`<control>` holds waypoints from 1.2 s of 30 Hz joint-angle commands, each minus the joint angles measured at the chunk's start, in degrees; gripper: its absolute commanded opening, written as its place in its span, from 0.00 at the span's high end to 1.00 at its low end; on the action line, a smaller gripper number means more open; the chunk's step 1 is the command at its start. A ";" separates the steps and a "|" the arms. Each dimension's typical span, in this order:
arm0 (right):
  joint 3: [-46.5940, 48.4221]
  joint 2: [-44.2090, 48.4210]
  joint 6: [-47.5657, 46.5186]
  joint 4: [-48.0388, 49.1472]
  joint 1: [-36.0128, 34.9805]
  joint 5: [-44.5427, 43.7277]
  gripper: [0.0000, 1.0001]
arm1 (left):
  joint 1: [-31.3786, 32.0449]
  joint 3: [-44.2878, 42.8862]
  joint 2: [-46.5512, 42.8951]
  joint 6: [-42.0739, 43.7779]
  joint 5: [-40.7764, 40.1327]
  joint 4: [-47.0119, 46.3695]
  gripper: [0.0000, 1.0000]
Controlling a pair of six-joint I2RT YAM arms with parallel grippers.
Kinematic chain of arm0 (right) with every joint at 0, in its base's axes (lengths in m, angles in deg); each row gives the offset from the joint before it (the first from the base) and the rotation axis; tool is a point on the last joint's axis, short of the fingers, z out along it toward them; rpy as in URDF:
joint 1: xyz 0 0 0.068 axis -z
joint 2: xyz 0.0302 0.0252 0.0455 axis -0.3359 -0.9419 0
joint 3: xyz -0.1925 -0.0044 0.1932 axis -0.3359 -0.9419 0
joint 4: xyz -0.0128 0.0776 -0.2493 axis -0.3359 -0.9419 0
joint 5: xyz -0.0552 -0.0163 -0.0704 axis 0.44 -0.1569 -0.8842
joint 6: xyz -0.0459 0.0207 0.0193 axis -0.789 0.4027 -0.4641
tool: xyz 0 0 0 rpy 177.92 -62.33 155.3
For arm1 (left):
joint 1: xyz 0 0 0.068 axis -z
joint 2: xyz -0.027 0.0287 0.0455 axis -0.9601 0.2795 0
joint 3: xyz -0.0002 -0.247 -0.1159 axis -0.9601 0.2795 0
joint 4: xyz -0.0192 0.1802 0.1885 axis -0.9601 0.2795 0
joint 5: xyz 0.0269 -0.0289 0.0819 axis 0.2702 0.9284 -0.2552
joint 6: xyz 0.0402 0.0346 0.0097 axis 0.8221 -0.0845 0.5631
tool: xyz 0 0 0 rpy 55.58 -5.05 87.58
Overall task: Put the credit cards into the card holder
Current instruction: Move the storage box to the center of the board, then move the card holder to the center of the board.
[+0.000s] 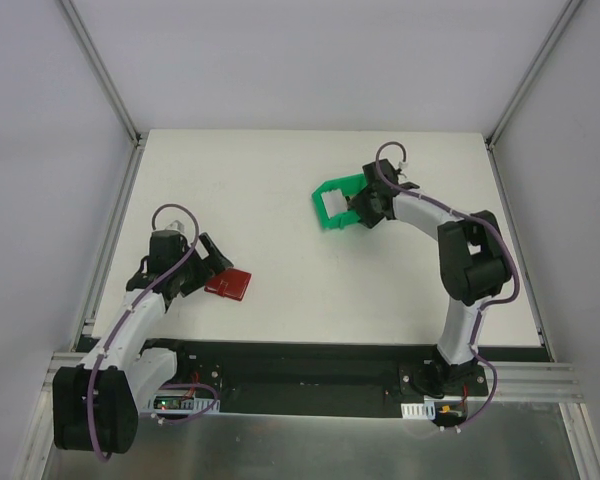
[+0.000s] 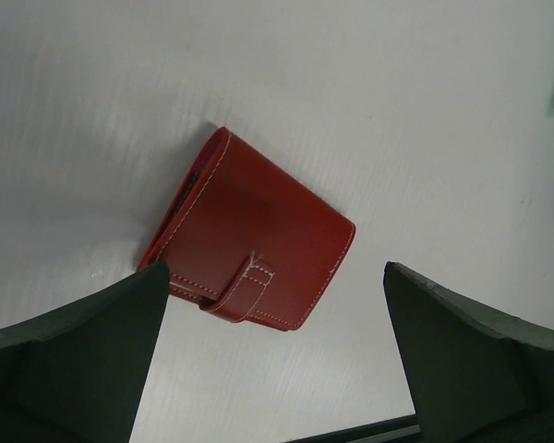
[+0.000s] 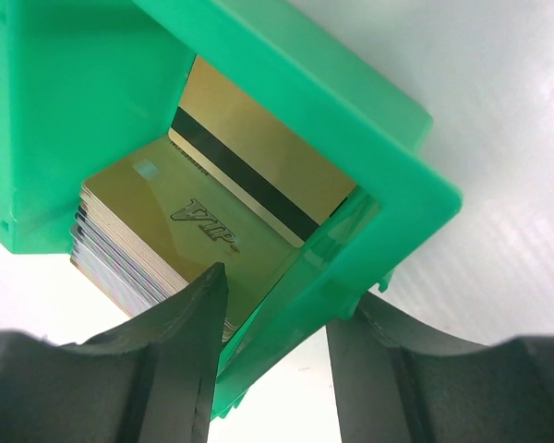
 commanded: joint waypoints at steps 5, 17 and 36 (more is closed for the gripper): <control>-0.49 3.52 1.88 0.92 -3.16 -0.07 0.53 | -0.22 4.39 -3.16 -4.52 -4.83 1.28 0.01; -4.44 6.07 6.00 1.97 -6.67 -2.09 0.51 | -0.13 4.22 1.68 -4.96 -4.14 -0.38 0.01; 2.14 9.84 -16.56 -0.31 -6.15 2.56 0.27 | 0.57 2.20 9.41 -2.06 0.26 -6.01 0.41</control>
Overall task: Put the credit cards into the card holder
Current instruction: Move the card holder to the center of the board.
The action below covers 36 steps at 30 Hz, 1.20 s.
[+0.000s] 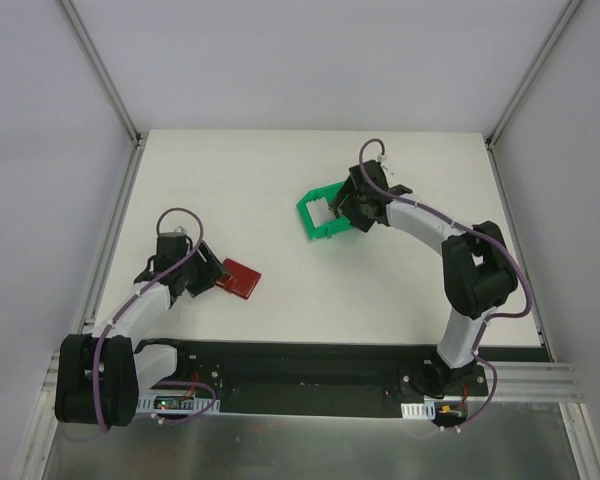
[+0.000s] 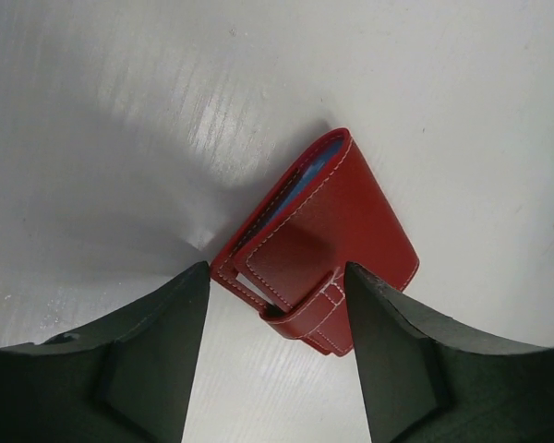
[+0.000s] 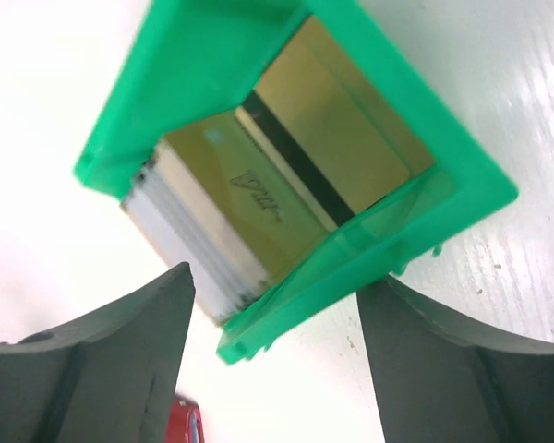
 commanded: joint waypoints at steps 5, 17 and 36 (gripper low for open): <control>4.84 7.56 -17.48 -4.62 1.11 4.38 0.22 | 0.94 -3.18 4.85 3.47 2.32 0.02 0.57; -12.64 19.52 -25.93 1.88 -2.14 18.70 0.21 | 6.21 -6.87 10.92 6.90 10.93 -8.06 1.00; -21.61 11.00 -24.44 11.64 -11.19 32.25 0.21 | 22.30 -10.66 22.43 4.89 12.34 -18.52 1.00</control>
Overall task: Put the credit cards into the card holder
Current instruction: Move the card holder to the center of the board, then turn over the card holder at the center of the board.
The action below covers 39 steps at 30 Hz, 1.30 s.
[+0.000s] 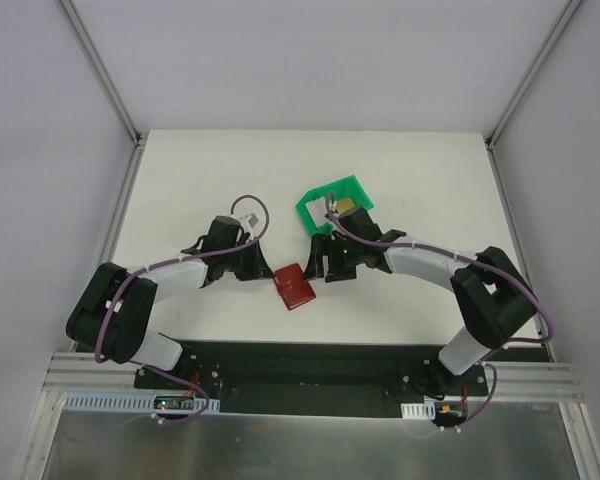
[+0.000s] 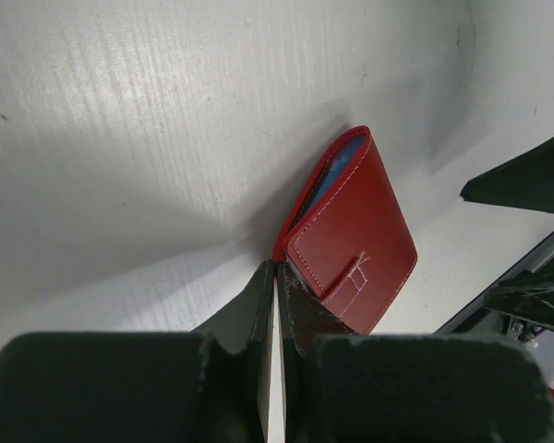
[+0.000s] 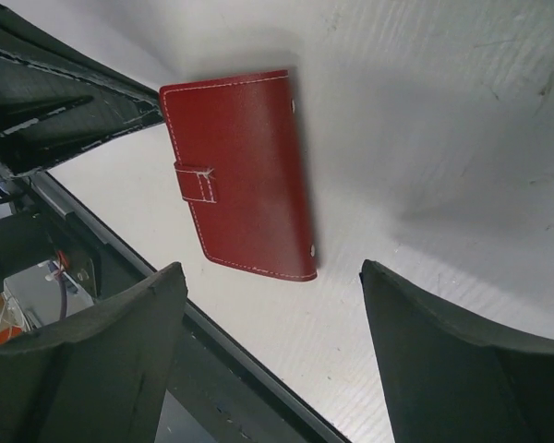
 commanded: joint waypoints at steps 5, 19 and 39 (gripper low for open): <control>-1.47 -5.06 1.25 5.13 -1.80 5.29 0.27 | 2.15 1.53 4.26 -3.87 0.30 -8.16 1.00; -3.41 -4.90 6.36 12.97 -3.56 5.65 0.88 | 5.14 1.97 7.08 -7.04 -3.31 -11.06 1.00; 8.89 6.99 -21.42 -31.85 -17.17 -54.98 0.97 | -2.85 1.88 -17.00 -8.53 -17.64 13.02 0.11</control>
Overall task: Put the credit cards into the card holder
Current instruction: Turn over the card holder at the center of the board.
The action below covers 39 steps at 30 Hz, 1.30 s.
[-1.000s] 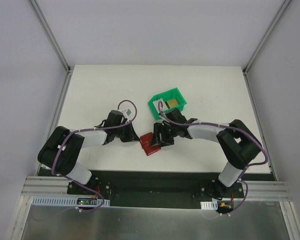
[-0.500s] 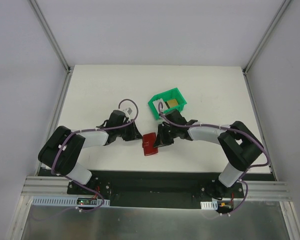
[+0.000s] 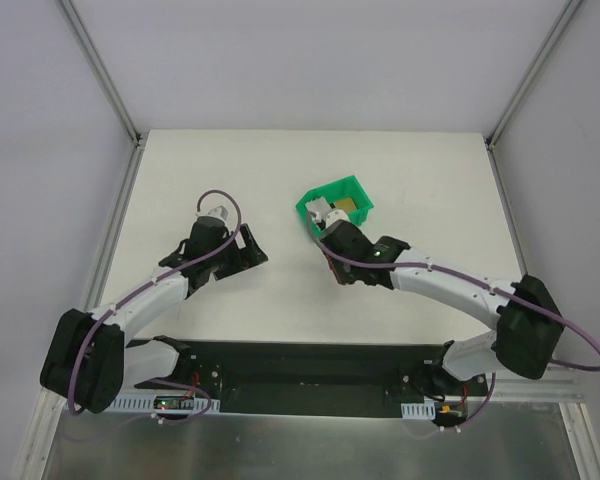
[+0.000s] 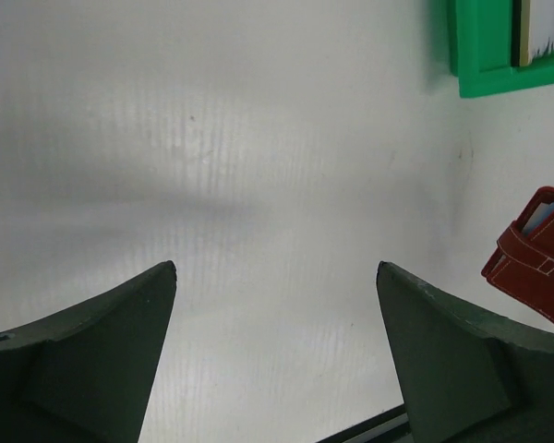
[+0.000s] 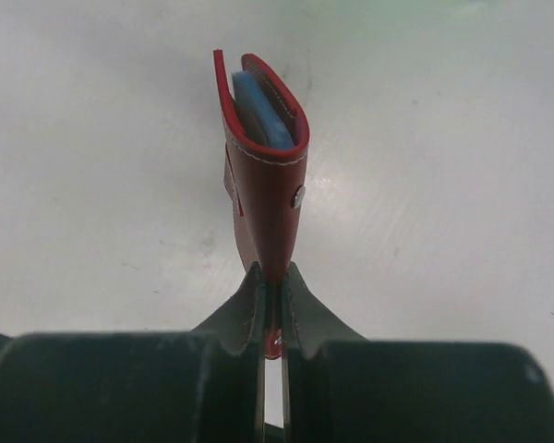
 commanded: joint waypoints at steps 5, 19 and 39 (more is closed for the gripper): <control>8.11 -15.47 2.05 -16.33 -10.39 -19.33 0.96 | -3.14 1.84 -4.77 -1.03 -1.16 5.53 0.11; 8.49 -11.72 9.53 -0.44 -7.77 11.86 0.42 | -3.23 6.15 -7.94 -2.61 -1.07 5.97 0.10; -19.02 -4.59 14.62 25.65 11.84 40.52 0.54 | 13.29 9.57 9.53 -13.41 10.44 -19.31 0.37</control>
